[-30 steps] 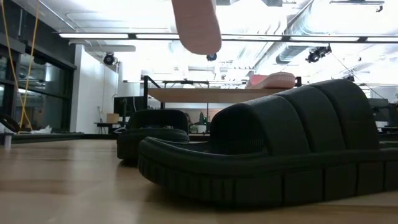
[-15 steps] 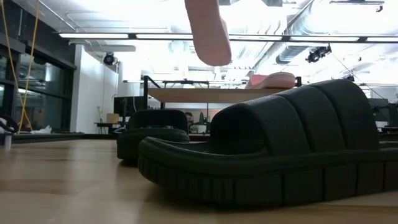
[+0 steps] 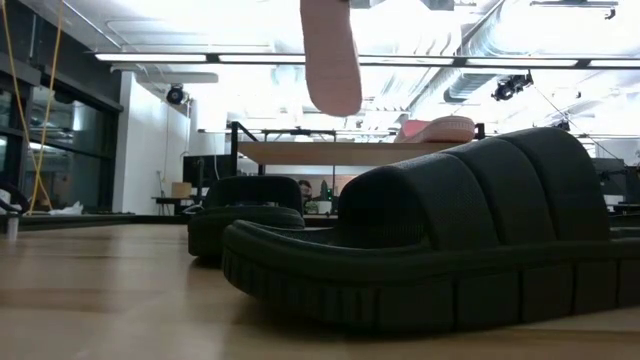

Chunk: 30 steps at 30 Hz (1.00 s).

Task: Pick and place slides into the shelf
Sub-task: Put the pink slides on the shelf

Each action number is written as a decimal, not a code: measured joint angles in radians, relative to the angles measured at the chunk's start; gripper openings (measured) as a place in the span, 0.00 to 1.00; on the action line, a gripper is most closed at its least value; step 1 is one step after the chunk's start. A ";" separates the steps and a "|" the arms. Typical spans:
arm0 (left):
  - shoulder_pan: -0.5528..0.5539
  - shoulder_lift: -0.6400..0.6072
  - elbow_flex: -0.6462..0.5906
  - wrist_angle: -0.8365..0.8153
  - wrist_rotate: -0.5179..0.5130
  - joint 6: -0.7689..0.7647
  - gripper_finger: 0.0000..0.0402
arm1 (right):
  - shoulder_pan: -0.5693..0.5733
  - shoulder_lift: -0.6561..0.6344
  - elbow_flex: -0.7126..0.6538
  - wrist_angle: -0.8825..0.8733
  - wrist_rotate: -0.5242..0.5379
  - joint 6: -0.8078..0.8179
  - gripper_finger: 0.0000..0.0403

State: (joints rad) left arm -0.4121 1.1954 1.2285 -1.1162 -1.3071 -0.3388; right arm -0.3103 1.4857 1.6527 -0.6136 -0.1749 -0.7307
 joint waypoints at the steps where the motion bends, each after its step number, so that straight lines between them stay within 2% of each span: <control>1: 0.003 0.000 0.000 0.000 0.002 0.002 0.43 | -0.011 0.000 0.000 -0.002 0.001 0.000 0.17; 7: 0.031 0.000 0.000 -0.002 0.017 0.002 0.43 | -0.075 0.000 0.000 -0.042 -0.016 -0.017 0.17; 12: 0.070 0.000 0.000 -0.004 0.017 0.002 0.43 | -0.138 0.000 0.000 -0.082 -0.158 -0.046 0.17; 22: 0.166 -0.020 -0.103 0.034 0.040 0.008 0.43 | -0.179 0.001 0.001 -0.116 -0.180 -0.106 0.16; 26: 0.206 -0.046 -0.169 0.162 0.058 0.099 0.43 | -0.179 0.001 0.001 -0.138 -0.184 -0.127 0.16; 30: 0.243 -0.080 -0.212 0.361 0.189 0.296 0.43 | -0.165 -0.003 -0.028 -0.109 -0.166 -0.144 0.16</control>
State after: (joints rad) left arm -0.1695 1.1149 1.0164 -0.7549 -1.1177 -0.0427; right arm -0.4757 1.4829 1.6249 -0.7223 -0.3411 -0.8747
